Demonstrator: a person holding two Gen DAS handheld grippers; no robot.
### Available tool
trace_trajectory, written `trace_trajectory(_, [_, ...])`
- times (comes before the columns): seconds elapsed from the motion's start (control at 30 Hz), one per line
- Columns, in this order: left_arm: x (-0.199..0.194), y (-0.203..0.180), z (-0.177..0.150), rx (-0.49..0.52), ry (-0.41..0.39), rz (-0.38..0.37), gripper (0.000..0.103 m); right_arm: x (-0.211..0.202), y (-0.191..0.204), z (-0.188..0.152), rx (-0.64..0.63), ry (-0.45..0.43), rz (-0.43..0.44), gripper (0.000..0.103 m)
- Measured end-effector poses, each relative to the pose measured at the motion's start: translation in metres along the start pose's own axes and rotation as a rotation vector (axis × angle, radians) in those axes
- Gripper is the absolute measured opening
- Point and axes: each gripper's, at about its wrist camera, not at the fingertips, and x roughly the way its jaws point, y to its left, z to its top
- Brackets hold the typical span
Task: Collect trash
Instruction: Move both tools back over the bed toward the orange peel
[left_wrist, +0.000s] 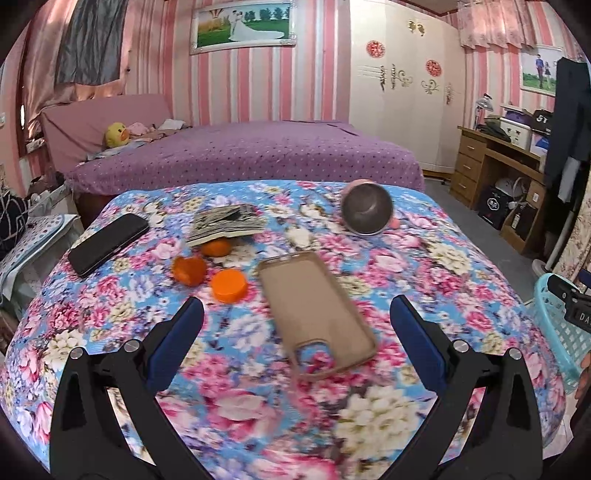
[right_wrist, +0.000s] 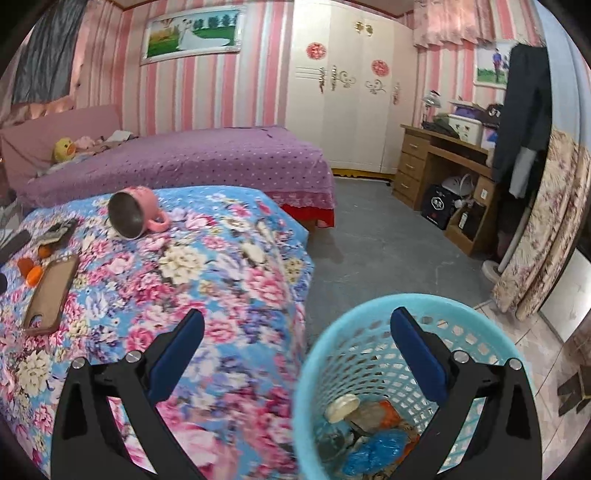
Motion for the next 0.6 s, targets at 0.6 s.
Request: trace_trajectory(0.6, [0.014, 0.066, -0.003, -0.101, 0.046, 0.07, 0.097, 0.004, 0.071, 0.003, -0.043, -0.004, 0.081, 0.098])
